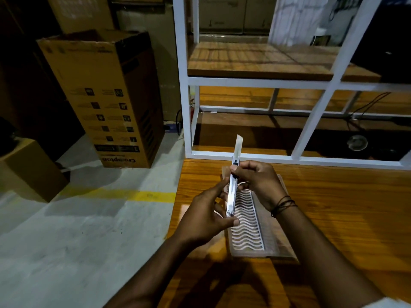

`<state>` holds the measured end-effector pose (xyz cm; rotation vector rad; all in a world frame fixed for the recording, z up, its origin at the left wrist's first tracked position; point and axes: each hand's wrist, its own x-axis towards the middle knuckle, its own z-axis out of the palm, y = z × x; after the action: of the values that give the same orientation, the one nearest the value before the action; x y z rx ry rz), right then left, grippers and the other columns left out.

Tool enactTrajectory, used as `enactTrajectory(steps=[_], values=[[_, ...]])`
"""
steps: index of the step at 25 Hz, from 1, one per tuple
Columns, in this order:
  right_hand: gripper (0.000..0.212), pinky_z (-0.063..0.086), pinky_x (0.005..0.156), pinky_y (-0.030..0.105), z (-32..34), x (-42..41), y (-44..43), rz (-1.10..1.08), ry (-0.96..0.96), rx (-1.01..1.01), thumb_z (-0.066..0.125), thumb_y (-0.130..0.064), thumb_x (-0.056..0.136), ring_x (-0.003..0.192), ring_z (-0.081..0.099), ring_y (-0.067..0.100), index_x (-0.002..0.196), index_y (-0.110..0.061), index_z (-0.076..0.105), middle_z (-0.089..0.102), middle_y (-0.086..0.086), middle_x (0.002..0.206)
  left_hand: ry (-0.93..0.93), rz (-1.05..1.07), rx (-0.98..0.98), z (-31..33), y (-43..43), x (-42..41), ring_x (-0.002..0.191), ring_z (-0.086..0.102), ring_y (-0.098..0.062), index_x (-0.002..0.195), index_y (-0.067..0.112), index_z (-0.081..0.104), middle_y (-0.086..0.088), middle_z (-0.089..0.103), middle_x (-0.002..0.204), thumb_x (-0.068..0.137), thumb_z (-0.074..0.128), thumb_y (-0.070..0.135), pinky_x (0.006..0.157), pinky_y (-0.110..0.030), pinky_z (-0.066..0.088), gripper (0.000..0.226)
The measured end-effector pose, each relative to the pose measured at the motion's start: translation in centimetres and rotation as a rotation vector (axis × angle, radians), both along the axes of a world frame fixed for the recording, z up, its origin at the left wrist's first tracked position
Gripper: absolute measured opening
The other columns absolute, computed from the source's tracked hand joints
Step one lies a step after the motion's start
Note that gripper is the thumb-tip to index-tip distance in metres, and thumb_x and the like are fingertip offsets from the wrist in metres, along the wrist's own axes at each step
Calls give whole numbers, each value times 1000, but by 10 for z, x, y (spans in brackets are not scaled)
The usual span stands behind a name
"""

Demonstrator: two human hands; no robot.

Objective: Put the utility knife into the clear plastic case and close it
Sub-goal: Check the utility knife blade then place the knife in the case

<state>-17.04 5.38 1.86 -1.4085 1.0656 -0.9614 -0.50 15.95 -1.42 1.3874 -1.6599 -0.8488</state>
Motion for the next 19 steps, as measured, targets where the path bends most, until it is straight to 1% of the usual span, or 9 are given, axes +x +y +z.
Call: enactTrajectory(steps=[1,3,5,8,11,14,16,19], values=[[20,57,66,28,-1,-1,2,7,-24,-13,74,-26,91,82,76,22,102,-10,77,79,8,90,11,5,-10,0,1,-1,82,71,-5,152,56,31,16,65,116,73,93,27,67,-21,62,104],[20,59,71,32,-3,-3,4,26,-57,-28,74,-27,92,87,75,24,105,-12,76,79,9,94,41,9,-22,1,2,-4,80,72,-7,151,55,34,15,66,114,72,94,26,67,-25,63,103],[21,60,78,38,-5,-5,5,49,-86,-32,74,-27,92,95,75,29,109,-16,75,78,12,101,74,9,-21,1,3,-8,79,73,-10,154,47,38,14,66,114,71,95,24,67,-29,65,102],[23,61,80,38,-5,-8,7,74,-116,-41,73,-25,92,99,74,29,115,-22,73,77,11,107,84,18,-33,2,3,-11,78,73,-12,156,40,40,11,66,117,70,95,24,67,-32,65,103],[27,61,80,36,-4,-11,9,73,-141,-41,74,-22,92,99,75,28,119,-25,71,77,12,108,87,28,-47,1,2,-15,77,73,-14,155,41,40,11,66,117,70,95,25,67,-33,65,103],[29,61,79,35,-6,-16,11,83,-150,-49,73,-19,93,97,75,22,120,-30,72,76,13,110,82,32,-52,1,1,-20,79,73,-13,155,46,39,12,65,117,70,95,28,67,-32,65,103],[33,62,76,32,-7,-18,12,84,-143,-61,72,-17,93,95,75,19,123,-30,71,76,12,110,88,26,-52,0,-1,-22,79,73,-12,153,50,38,13,66,116,71,94,30,67,-33,65,102],[41,62,77,35,-10,-21,13,73,-124,-73,72,-16,93,95,75,19,132,-28,66,76,8,106,89,22,-62,-1,-2,-24,79,73,-11,152,52,38,15,66,116,71,94,29,65,-28,64,101]])
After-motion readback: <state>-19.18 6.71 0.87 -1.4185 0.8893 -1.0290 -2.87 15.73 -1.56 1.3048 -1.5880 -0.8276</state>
